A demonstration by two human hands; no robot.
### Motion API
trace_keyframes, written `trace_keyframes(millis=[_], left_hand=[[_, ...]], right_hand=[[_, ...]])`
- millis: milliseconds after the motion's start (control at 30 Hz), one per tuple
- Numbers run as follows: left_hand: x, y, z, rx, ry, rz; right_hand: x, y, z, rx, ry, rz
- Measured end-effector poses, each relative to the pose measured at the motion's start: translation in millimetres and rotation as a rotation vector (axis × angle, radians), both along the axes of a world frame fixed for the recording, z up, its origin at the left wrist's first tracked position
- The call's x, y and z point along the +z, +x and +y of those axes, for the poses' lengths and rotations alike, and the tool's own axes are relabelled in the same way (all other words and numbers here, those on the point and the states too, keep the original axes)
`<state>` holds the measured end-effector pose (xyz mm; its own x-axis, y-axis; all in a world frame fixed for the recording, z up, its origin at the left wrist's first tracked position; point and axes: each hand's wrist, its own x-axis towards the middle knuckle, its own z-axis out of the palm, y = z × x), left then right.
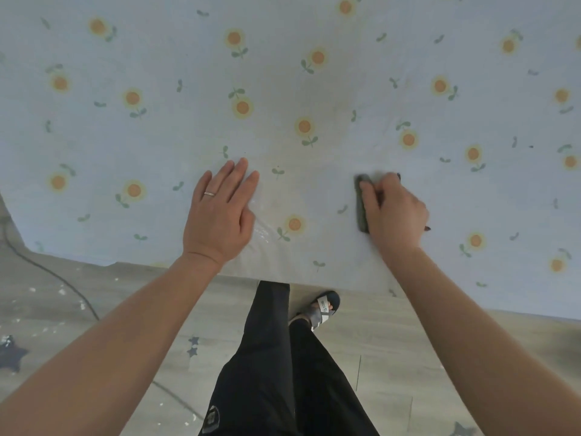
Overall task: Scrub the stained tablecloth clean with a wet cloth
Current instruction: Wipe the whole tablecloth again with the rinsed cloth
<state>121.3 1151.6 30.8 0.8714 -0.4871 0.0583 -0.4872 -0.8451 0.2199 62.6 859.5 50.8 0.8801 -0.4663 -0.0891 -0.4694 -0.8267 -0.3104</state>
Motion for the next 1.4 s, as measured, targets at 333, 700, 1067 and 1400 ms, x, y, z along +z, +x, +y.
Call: trace_keyframes(millis=[333, 700, 1067, 1400], left_hand=[[0.5, -0.4, -0.1, -0.008, -0.010, -0.015], [-3.7, -0.7, 2.8, -0.002, 0.006, -0.037], [-3.2, 0.7, 1.4, -0.013, 0.019, -0.018], [-6.7, 1.5, 2.9, -0.031, 0.077, -0.068]], right_hand=[[-8.4, 24.8, 108.5, 0.345, 0.096, -0.185], [-2.6, 72.6, 17.1, -0.247, 0.021, -0.033], [-7.5, -16.3, 3.0, 0.250, -0.033, -0.100], [-1.4, 111.6, 31.1, -0.282, 0.082, -0.028]])
